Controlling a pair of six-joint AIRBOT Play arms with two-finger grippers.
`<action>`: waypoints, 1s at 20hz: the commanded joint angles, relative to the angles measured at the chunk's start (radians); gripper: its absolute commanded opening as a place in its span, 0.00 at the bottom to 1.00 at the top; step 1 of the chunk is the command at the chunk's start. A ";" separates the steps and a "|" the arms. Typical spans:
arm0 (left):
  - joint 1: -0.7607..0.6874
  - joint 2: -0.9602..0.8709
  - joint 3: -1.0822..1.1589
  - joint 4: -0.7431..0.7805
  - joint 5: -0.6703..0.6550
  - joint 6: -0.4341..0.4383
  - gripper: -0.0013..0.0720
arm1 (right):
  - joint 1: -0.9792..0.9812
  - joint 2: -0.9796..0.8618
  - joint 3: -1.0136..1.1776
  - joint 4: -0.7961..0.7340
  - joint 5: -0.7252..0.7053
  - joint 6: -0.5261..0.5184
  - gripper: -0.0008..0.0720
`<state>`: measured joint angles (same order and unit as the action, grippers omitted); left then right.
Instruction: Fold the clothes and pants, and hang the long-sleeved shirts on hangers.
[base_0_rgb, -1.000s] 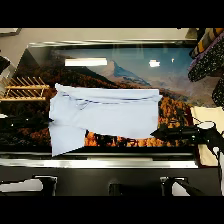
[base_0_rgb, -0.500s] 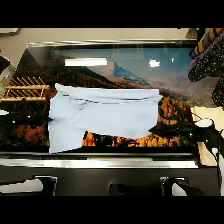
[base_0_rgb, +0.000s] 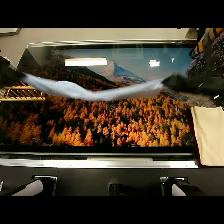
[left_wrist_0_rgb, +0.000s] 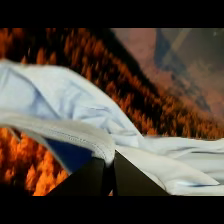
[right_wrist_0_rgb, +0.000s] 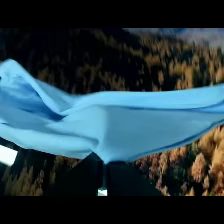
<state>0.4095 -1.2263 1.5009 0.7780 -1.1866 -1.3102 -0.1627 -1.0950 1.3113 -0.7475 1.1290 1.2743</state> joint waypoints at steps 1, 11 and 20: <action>0.000 0.132 0.289 0.107 -0.064 -0.170 0.04 | 0.003 0.079 0.303 -0.131 0.055 0.121 0.05; 0.001 0.501 0.422 0.532 -0.105 -0.490 0.04 | 0.003 0.493 0.438 -0.559 -0.032 0.452 0.05; -0.060 0.213 0.319 0.388 -0.212 -0.347 0.04 | 0.003 0.167 0.433 -0.623 0.204 0.502 0.05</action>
<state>0.3882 -0.8898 1.8603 1.2278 -1.3571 -1.7237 -0.1593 -0.7830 1.7466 -1.3422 1.2198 1.7737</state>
